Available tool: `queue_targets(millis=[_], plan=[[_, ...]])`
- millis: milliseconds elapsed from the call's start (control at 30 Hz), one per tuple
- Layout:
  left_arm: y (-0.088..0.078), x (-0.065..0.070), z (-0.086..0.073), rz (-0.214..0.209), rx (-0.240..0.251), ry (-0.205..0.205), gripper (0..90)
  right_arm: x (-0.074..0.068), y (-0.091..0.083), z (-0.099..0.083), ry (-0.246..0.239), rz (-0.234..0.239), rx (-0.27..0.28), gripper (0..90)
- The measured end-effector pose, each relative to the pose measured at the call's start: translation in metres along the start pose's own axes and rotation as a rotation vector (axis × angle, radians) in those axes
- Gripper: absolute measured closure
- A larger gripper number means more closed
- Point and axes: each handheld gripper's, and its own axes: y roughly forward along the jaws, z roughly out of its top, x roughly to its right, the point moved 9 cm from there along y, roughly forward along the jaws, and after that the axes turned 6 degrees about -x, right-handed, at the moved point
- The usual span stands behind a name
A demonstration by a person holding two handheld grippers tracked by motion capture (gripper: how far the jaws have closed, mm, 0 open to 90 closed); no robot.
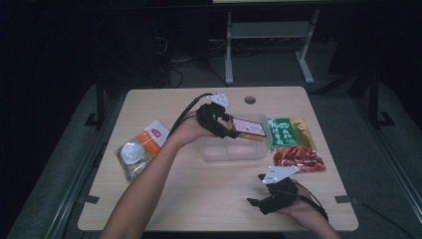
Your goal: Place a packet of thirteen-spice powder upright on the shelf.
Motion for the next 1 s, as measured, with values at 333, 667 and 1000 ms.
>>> queue_targets(millis=[333, 667, 1000], plan=[[0.013, -0.009, -0.001, 0.013, -0.020, -0.021, 31.7, 0.002, -0.001, -0.001, 0.002, -0.003, 0.004, 13.4], [0.020, -0.012, 0.003, 0.018, -0.041, -0.013, 31.5, 0.002, -0.001, -0.001, 0.000, 0.000, 0.005, 13.5], [0.025, -0.014, 0.009, 0.016, -0.026, -0.018, 31.5, 0.002, -0.001, -0.001, -0.001, 0.002, 0.007, 13.4]])
